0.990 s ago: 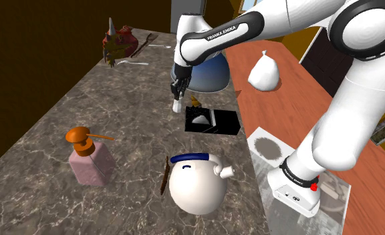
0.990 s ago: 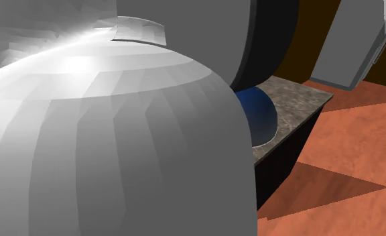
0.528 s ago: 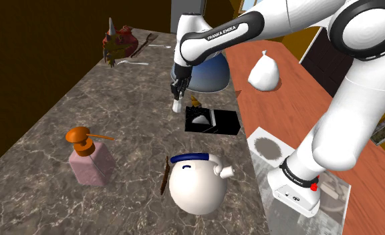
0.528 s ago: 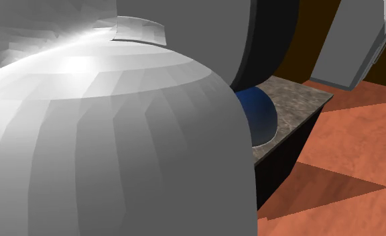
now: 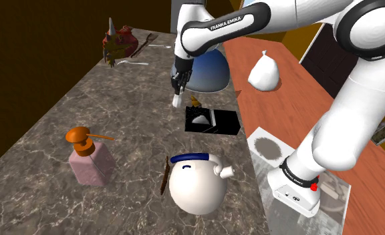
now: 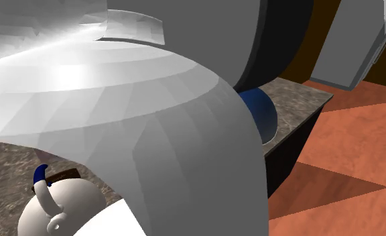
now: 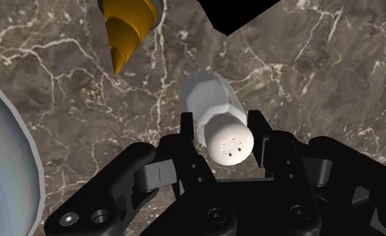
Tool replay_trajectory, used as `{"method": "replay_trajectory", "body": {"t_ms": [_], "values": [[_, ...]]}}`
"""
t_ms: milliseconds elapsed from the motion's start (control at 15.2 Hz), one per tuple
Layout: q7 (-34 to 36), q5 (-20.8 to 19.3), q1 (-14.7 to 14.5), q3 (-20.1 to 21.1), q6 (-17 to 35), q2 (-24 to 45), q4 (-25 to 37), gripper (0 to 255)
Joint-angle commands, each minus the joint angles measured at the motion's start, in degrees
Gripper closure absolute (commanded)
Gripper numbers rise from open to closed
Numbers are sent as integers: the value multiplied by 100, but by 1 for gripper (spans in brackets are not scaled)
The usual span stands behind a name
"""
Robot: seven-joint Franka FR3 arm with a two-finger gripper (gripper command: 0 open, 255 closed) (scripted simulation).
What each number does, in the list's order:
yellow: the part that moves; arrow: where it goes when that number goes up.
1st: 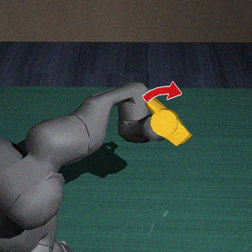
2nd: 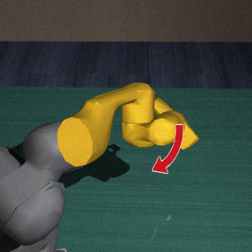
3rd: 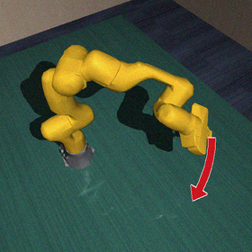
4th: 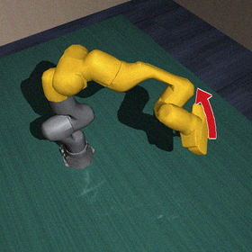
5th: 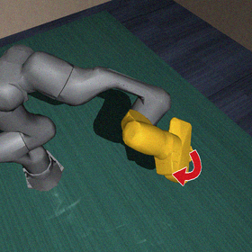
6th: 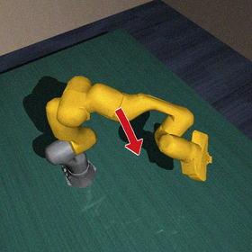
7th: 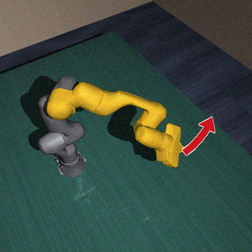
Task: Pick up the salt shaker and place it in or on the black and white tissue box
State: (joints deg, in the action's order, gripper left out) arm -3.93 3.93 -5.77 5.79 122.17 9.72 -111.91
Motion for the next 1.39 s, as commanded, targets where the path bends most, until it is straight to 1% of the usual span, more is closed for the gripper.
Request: {"method": "replay_trajectory", "body": {"t_ms": [0,660,1320], "values": [[13,2,-2,3,-144,-67,77,255],[49,3,7,1,-863,-302,562,255],[92,-2,13,-2,-1603,-421,1185,255]]}}
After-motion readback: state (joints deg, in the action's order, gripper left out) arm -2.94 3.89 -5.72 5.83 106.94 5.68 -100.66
